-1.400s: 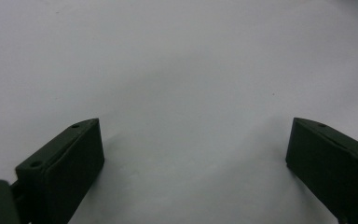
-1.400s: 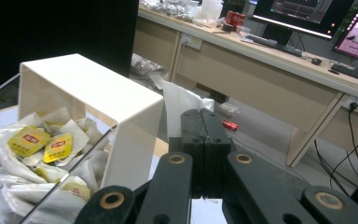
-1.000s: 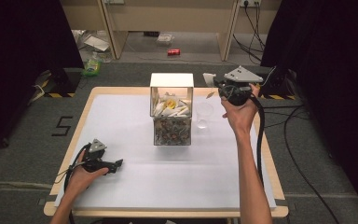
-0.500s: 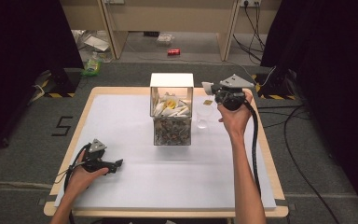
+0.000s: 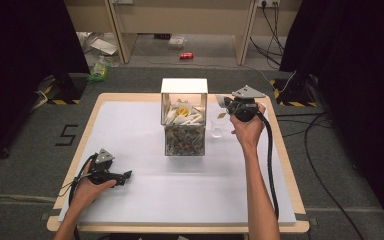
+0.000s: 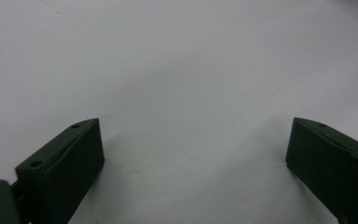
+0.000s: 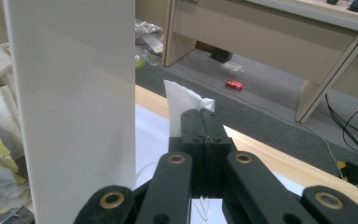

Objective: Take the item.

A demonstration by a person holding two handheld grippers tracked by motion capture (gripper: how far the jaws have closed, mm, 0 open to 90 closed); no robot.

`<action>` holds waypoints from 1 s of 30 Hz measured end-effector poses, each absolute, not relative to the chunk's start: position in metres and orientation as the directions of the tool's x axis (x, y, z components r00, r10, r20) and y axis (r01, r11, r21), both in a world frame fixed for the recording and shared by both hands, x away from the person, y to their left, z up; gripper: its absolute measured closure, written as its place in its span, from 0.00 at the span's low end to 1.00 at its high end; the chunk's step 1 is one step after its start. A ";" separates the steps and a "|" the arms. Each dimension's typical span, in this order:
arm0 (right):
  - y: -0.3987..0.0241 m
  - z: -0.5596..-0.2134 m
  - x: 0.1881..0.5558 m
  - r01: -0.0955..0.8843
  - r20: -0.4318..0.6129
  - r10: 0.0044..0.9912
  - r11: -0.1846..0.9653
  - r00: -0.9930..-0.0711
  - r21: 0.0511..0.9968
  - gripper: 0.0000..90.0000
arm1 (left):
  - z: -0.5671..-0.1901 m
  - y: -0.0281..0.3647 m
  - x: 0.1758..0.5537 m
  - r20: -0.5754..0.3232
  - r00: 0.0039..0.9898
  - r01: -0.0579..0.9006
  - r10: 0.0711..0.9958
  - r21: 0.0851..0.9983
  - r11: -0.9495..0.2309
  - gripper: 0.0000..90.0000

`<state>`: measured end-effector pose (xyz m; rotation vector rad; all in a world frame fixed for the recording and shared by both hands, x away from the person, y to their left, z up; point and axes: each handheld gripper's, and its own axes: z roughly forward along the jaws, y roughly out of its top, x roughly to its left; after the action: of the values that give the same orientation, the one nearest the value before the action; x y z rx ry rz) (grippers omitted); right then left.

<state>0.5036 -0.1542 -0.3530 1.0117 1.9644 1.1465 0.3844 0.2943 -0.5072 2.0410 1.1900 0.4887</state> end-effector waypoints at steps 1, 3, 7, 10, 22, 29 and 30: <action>-0.153 -0.354 0.504 0.298 -0.146 0.854 0.328 -0.500 0.896 1.00 | -0.507 0.294 0.384 -0.029 0.504 0.594 0.863 0.738 -0.321 0.04; -0.151 -0.357 0.505 0.305 -0.154 0.852 0.340 -0.501 0.889 1.00 | -0.507 0.294 0.384 -0.030 0.504 0.594 0.863 0.738 -0.321 0.04; -0.152 -0.366 0.507 0.324 -0.137 0.857 0.330 -0.497 0.887 1.00 | -0.507 0.294 0.384 -0.030 0.504 0.594 0.863 0.738 -0.321 0.04; -0.153 -0.373 0.508 0.338 -0.125 0.858 0.326 -0.499 0.883 1.00 | -0.507 0.294 0.384 -0.029 0.503 0.594 0.864 0.738 -0.321 0.04; -0.145 -0.383 0.513 0.351 -0.112 0.856 0.322 -0.504 0.879 1.00 | -0.507 0.294 0.384 -0.030 0.503 0.594 0.864 0.738 -0.320 0.04; -0.144 -0.395 0.514 0.376 -0.080 0.864 0.297 -0.498 0.878 1.00 | -0.507 0.294 0.384 -0.029 0.503 0.593 0.864 0.739 -0.320 0.04; -0.145 -0.397 0.514 0.380 -0.080 0.865 0.299 -0.496 0.875 1.00 | -0.507 0.294 0.384 -0.029 0.503 0.593 0.864 0.739 -0.321 0.04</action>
<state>0.5140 -0.1447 -0.3968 1.1046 2.0150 1.1338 0.3845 0.2943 -0.5071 2.0399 1.1899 0.4904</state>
